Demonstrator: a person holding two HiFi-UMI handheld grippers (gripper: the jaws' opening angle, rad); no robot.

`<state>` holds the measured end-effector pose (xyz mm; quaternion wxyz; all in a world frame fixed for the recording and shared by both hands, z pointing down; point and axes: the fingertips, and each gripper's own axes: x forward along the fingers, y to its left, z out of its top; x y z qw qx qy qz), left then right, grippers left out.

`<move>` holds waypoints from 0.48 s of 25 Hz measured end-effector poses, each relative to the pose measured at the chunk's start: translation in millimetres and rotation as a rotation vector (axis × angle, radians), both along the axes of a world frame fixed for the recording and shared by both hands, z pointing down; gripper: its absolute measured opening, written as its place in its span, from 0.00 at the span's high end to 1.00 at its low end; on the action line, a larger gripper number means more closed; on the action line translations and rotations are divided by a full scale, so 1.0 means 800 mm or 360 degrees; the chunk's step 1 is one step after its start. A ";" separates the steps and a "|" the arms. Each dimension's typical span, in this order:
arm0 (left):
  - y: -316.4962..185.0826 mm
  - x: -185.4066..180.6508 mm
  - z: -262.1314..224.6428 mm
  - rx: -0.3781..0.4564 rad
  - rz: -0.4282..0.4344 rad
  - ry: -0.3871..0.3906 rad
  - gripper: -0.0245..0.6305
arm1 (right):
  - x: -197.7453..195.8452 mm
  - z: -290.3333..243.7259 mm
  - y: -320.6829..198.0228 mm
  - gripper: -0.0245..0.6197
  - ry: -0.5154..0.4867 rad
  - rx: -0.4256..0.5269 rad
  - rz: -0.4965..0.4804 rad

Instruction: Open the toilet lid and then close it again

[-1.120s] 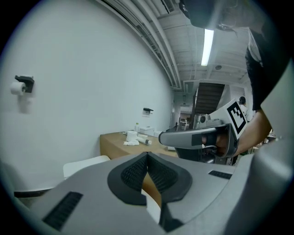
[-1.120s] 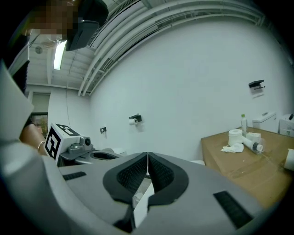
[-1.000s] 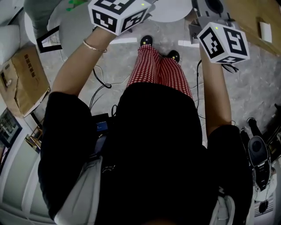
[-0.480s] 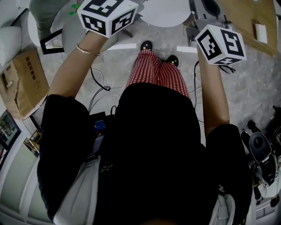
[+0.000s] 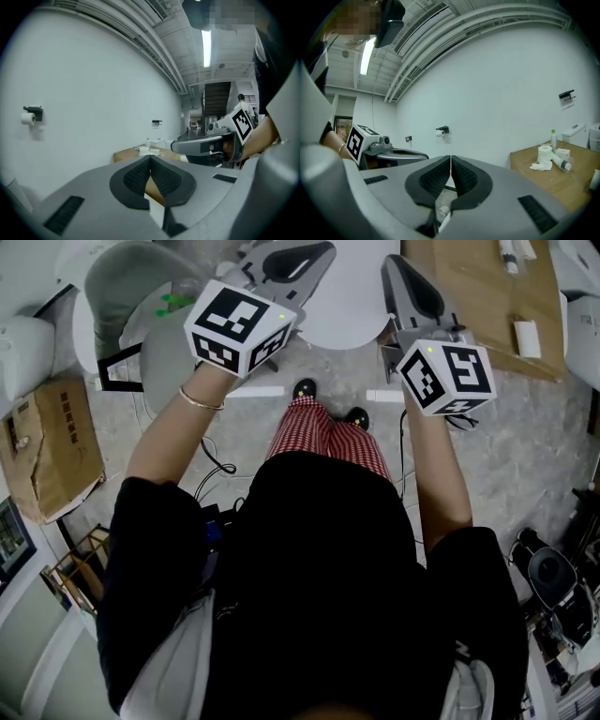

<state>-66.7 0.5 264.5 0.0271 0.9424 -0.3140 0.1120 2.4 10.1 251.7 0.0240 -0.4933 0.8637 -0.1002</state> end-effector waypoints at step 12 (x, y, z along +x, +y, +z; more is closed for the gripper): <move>0.010 0.010 -0.058 0.0083 -0.0048 0.0091 0.96 | -0.001 -0.056 0.013 0.93 -0.0002 0.0120 -0.0067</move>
